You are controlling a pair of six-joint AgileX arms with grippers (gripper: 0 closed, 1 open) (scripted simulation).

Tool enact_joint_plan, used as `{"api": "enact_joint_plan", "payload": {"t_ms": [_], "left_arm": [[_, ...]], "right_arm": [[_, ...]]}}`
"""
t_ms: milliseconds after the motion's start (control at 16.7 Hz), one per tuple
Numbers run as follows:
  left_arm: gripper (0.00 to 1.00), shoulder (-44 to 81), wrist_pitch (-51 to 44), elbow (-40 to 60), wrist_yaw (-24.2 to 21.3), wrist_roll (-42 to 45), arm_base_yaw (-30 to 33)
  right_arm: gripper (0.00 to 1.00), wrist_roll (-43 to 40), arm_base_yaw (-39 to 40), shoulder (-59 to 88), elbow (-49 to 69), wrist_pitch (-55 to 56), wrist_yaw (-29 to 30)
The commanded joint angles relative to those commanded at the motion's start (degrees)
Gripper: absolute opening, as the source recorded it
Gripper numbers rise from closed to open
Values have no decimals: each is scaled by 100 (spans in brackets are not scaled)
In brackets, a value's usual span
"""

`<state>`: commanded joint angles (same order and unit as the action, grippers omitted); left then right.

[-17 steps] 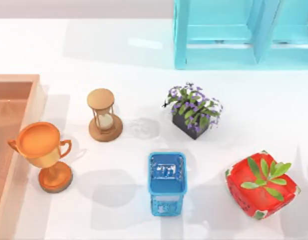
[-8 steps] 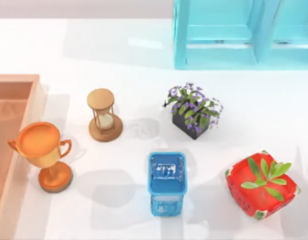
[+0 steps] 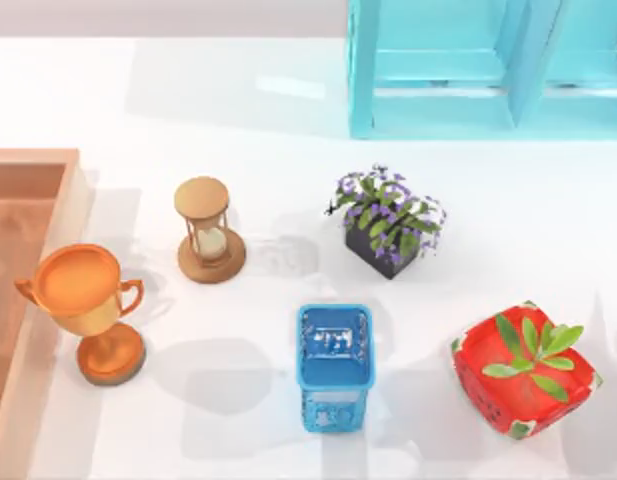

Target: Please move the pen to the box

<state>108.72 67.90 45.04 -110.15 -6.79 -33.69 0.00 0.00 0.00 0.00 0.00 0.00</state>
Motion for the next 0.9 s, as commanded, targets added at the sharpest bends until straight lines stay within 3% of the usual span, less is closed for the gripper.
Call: {"api": "enact_joint_plan", "payload": {"t_ms": [240, 900], "left_arm": [[0, -11, 30, -30, -21, 3, 14], [83, -11, 30, -30, -21, 3, 14]], "right_arm": [[100, 0, 0, 0, 0, 0, 0], [100, 0, 0, 0, 0, 0, 0]]}}
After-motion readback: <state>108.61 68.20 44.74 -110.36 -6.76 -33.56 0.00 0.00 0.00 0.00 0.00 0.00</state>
